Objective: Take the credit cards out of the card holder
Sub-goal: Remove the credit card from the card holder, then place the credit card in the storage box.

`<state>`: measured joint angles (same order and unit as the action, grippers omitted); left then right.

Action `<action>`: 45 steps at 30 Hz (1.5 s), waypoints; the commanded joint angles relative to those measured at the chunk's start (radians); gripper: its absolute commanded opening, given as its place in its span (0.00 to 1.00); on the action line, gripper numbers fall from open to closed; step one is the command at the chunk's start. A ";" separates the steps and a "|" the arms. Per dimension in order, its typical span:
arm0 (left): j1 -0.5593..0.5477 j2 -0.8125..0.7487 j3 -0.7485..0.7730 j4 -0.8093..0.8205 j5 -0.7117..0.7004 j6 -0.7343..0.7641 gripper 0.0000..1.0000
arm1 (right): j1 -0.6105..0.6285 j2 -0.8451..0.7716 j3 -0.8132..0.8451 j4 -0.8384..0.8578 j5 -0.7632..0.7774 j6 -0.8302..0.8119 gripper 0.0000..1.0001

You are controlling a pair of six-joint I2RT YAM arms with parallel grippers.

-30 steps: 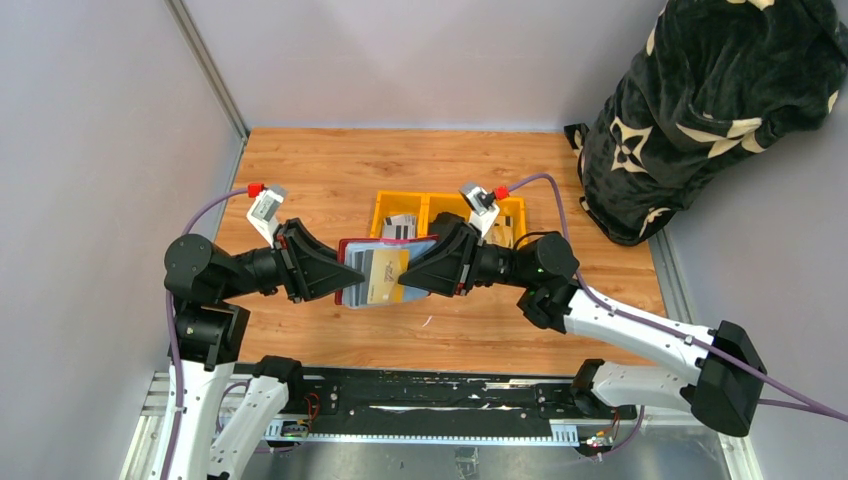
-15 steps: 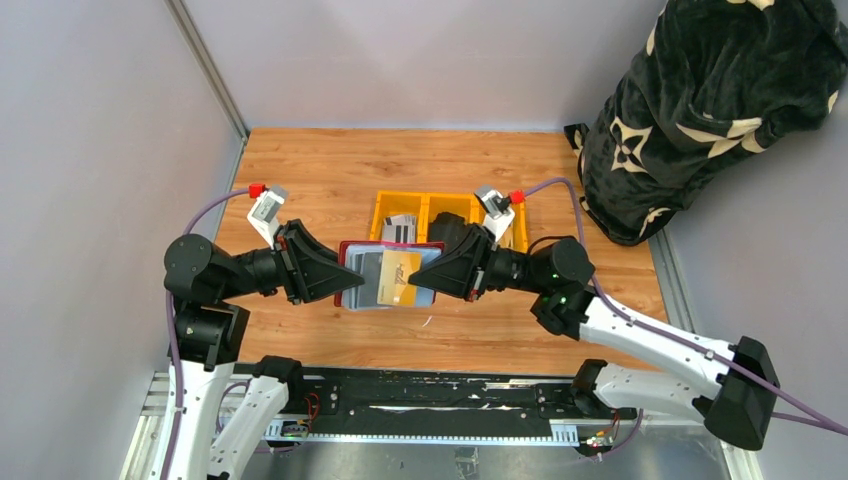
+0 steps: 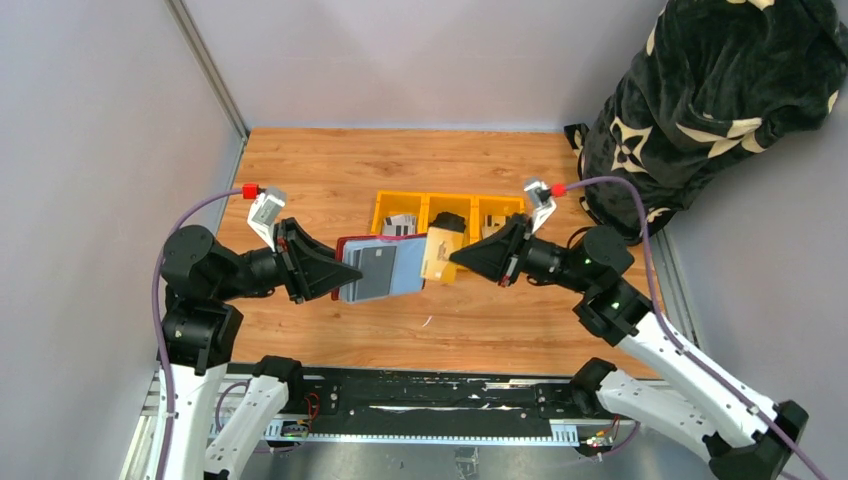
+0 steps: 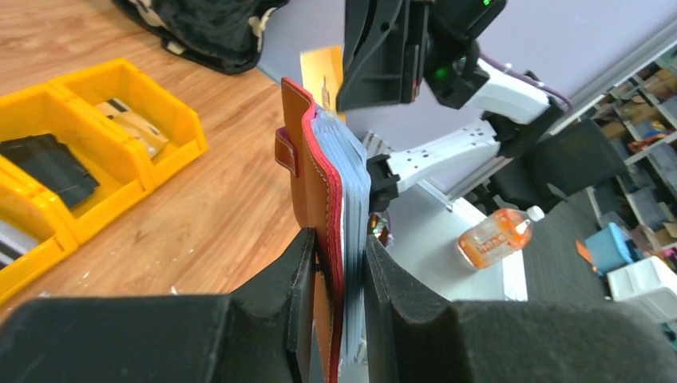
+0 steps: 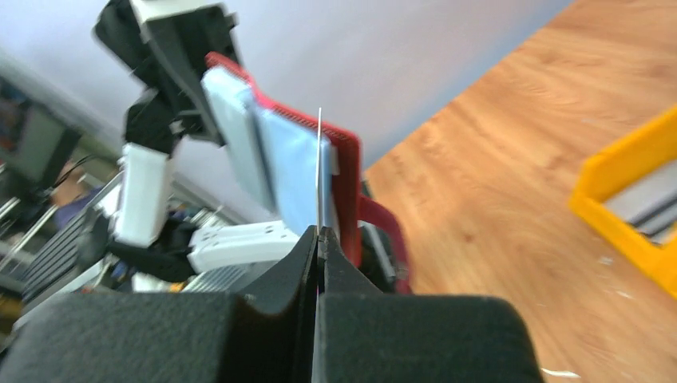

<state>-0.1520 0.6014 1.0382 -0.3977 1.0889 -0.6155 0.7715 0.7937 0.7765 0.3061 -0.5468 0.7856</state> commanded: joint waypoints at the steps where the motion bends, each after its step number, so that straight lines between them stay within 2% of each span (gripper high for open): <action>1: 0.000 0.014 0.042 -0.118 -0.064 0.142 0.00 | -0.145 -0.049 0.053 -0.224 -0.011 -0.073 0.00; 7: 0.000 0.030 0.072 -0.209 -0.111 0.241 0.00 | -0.372 0.042 0.146 -0.523 -0.026 -0.184 0.00; 10: 0.000 0.038 0.083 -0.225 -0.106 0.255 0.00 | -0.443 0.120 0.157 -0.550 -0.020 -0.216 0.00; 16: 0.000 0.035 0.093 -0.249 -0.092 0.278 0.00 | -0.461 0.299 0.240 -0.685 0.161 -0.377 0.00; 22: 0.000 0.035 0.105 -0.259 -0.075 0.285 0.00 | -0.488 0.435 0.286 -0.724 0.323 -0.427 0.00; 27: 0.000 0.035 0.100 -0.246 -0.063 0.274 0.00 | -0.487 0.593 0.331 -0.719 0.339 -0.449 0.00; 34: 0.000 0.030 0.101 -0.239 -0.052 0.266 0.00 | -0.488 0.788 0.418 -0.724 0.282 -0.470 0.00; 45: 0.000 0.031 0.083 -0.212 -0.048 0.252 0.00 | -0.476 0.875 0.422 -0.725 0.363 -0.503 0.00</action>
<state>-0.1524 0.6392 1.1118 -0.6662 1.0172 -0.3496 0.2966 1.6611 1.1809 -0.3935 -0.2333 0.3134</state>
